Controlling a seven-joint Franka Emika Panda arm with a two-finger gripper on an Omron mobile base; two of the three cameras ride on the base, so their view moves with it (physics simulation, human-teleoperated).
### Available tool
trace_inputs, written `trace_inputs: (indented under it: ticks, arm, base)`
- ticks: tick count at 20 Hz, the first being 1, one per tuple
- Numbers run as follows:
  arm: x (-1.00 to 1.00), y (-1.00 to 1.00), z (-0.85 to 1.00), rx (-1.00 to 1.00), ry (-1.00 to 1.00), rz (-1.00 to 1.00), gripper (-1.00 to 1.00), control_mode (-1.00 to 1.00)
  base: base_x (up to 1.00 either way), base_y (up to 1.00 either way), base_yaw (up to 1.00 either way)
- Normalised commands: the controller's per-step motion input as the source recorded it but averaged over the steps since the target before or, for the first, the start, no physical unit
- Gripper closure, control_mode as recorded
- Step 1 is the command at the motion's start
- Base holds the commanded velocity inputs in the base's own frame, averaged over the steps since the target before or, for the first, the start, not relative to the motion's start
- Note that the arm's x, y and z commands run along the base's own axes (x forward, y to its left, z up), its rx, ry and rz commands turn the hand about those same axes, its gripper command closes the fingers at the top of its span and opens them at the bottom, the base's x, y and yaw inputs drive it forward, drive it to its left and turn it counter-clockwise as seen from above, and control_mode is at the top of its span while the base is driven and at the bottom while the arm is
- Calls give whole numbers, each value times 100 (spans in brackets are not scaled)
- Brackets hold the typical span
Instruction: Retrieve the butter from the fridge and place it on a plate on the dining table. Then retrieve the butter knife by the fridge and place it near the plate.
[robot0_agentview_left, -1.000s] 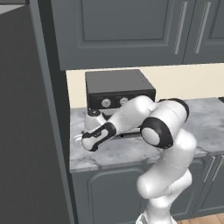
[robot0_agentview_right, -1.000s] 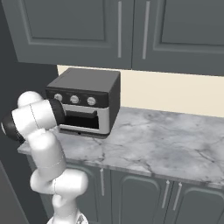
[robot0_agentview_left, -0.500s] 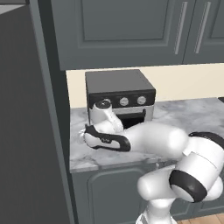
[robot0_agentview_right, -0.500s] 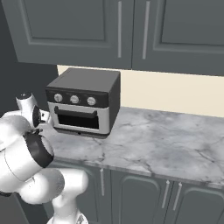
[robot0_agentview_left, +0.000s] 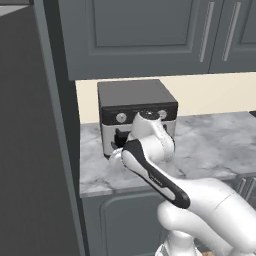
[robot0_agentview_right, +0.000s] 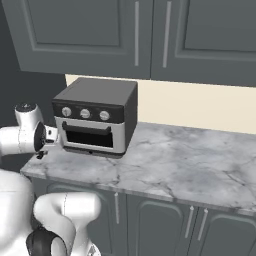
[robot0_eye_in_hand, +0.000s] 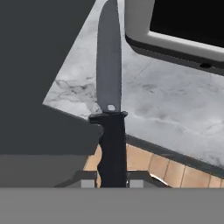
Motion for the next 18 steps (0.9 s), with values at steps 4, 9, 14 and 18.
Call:
trace_inputs:
  ticks: [4, 9, 14, 18]
  arm:
    - [-76, -62, 61, 0, 1, 0, 100, -100]
    - [-42, -45, 52, 0, 0, 0, 100, -100]
    - [-38, -25, 52, 0, 0, 0, 100, -100]
    - [-36, -10, 39, 0, 2, 0, 100, -100]
  base:
    - [0, 0, 0]
    - [0, 0, 0]
    - [0, 0, 0]
    - [0, 0, 0]
